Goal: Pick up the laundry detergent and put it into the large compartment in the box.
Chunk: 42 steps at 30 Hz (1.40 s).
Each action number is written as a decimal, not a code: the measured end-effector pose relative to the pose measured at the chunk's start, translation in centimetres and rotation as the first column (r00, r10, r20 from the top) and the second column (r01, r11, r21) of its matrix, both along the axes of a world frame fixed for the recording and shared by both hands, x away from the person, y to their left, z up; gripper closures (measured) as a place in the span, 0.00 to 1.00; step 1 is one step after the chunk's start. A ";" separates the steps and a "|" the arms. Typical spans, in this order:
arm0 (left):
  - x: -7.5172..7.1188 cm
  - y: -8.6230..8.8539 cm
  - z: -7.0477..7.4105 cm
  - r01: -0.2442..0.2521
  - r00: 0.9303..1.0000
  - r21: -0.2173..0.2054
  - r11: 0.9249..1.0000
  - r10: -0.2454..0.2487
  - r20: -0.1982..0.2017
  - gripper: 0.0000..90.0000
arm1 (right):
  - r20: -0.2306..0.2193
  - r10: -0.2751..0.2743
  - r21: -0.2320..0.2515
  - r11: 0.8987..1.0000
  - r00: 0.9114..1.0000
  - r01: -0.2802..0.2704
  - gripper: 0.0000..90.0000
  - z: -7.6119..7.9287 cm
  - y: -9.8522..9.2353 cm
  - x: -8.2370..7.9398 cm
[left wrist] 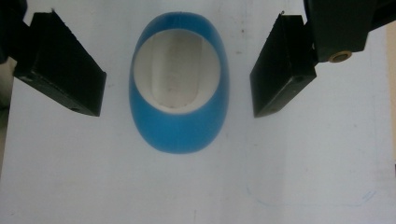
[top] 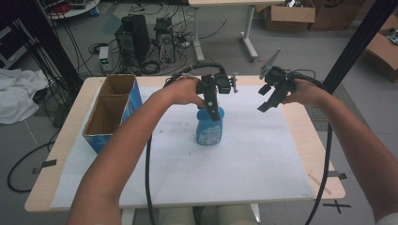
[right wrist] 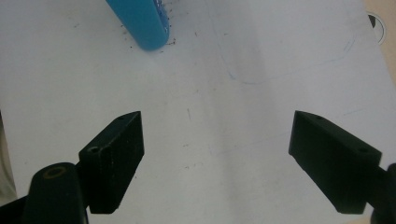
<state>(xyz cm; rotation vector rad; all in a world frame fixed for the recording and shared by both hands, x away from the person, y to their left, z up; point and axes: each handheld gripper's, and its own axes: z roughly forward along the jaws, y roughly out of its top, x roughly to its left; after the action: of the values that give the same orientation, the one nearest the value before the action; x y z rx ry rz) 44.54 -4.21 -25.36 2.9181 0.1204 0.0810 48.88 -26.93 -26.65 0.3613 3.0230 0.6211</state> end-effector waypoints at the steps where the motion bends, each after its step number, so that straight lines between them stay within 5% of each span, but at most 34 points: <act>1: 0.0 0.0 0.0 0.000 1.000 0.000 1.000 0.000 0.000 0.21 | 0.000 0.000 0.000 1.000 1.000 0.000 0.20 0.0 0.0 0.0; 25: 0.1 0.0 -2.9 -0.003 1.000 0.044 0.999 0.003 -0.005 0.21 | 0.000 0.000 -0.004 1.000 1.000 0.000 0.20 -0.1 -0.1 0.0; 42: 0.2 -0.2 -3.0 -0.001 1.000 0.040 0.999 0.001 -0.001 0.25 | 0.004 -0.001 0.001 1.000 1.000 0.001 0.20 0.0 -0.3 0.0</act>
<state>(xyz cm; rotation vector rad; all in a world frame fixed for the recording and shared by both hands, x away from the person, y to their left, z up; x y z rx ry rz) 44.71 -4.39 -28.34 2.9579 0.1216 0.0836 48.89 -27.22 -26.63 0.3614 3.0183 0.6230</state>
